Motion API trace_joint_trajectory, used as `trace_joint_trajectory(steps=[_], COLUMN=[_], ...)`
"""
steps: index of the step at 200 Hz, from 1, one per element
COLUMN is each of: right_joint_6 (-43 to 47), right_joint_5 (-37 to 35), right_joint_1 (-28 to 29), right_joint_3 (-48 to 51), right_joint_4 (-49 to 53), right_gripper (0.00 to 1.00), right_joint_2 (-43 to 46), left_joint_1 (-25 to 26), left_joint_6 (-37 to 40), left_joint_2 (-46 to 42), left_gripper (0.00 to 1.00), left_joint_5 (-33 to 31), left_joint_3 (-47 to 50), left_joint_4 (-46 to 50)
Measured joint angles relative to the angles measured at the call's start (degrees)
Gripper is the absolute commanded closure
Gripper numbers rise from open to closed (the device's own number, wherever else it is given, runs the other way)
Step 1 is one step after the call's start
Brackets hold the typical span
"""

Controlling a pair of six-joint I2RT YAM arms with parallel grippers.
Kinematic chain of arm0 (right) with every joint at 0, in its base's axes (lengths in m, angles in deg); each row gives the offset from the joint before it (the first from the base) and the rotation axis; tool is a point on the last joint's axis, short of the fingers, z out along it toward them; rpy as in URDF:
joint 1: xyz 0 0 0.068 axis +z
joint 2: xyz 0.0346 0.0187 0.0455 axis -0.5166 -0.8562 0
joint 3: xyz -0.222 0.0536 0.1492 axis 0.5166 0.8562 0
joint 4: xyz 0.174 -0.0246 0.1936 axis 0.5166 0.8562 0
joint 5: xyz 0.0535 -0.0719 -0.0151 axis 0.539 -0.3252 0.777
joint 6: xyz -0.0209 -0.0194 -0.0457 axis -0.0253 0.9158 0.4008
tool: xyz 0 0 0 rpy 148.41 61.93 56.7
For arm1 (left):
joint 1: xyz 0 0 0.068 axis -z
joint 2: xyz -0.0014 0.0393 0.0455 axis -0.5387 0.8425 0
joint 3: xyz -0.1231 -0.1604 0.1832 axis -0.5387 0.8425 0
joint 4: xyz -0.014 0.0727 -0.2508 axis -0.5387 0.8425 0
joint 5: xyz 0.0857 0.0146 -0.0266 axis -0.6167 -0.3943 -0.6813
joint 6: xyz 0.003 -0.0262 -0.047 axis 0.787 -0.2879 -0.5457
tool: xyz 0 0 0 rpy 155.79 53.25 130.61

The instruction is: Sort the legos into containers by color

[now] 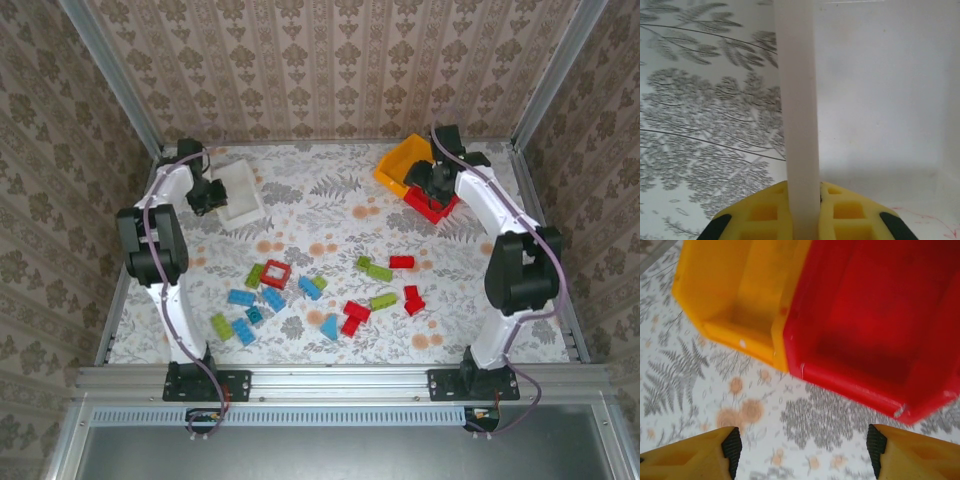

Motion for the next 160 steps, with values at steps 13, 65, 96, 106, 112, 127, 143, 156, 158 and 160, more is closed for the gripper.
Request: trace_joint_trajectory(steps=[13, 65, 96, 106, 112, 127, 143, 156, 158, 160], right_joint_6=[-0.3, -0.3, 1.2, 2.2, 2.6, 4.0, 5.4, 8.1, 8.5, 9.2], right_joint_5=[-0.3, -1.7, -1.7, -1.7, -1.7, -1.7, -1.9, -2.6, -2.8, -3.0], right_joint_1=[-0.5, -1.6, -2.0, -2.0, -2.0, -2.0, -2.0, -1.6, -1.6, -1.4], right_joint_3=[-3.7, -17.5, -23.2, -24.6, -25.2, -25.8, -26.4, -26.4, -26.4, -26.4], right_joint_4=[0.2, 2.3, 4.5, 5.1, 5.3, 5.7, 6.4, 6.5, 6.5, 6.5], right_gripper=[0.32, 0.36, 0.47, 0.53, 0.57, 0.68, 0.79, 0.88, 0.89, 0.91], right_joint_2=[-3.9, -16.0, -21.2, -22.7, -23.3, -24.5, -24.6, -24.6, -24.6, -24.5], left_joint_1=[1.9, 9.2, 12.2, 12.8, 13.3, 14.1, 14.8, 15.2, 15.2, 15.2], left_joint_6=[0.2, -0.1, -1.1, -1.6, -1.8, -2.4, -2.9, -3.1, -3.1, -3.1], left_joint_2=[0.0, 0.0, 0.0, 0.0, 0.0, 0.0, 0.0, 0.0, 0.0, 0.0], left_gripper=[0.97, 1.0, 1.0, 1.0, 1.0, 1.0, 1.0, 1.0, 1.0, 1.0], left_joint_5=[0.0, -0.2, -0.2, -0.2, -0.2, -0.2, -0.2, -0.2, -0.2, -0.2], left_joint_3=[0.0, -0.2, -0.7, -1.1, -1.4, -1.9, -2.3, -2.9, -2.9, -3.0], left_joint_4=[0.0, 0.1, 0.4, 0.5, 0.4, 0.4, 0.4, 0.7, 0.7, 0.8])
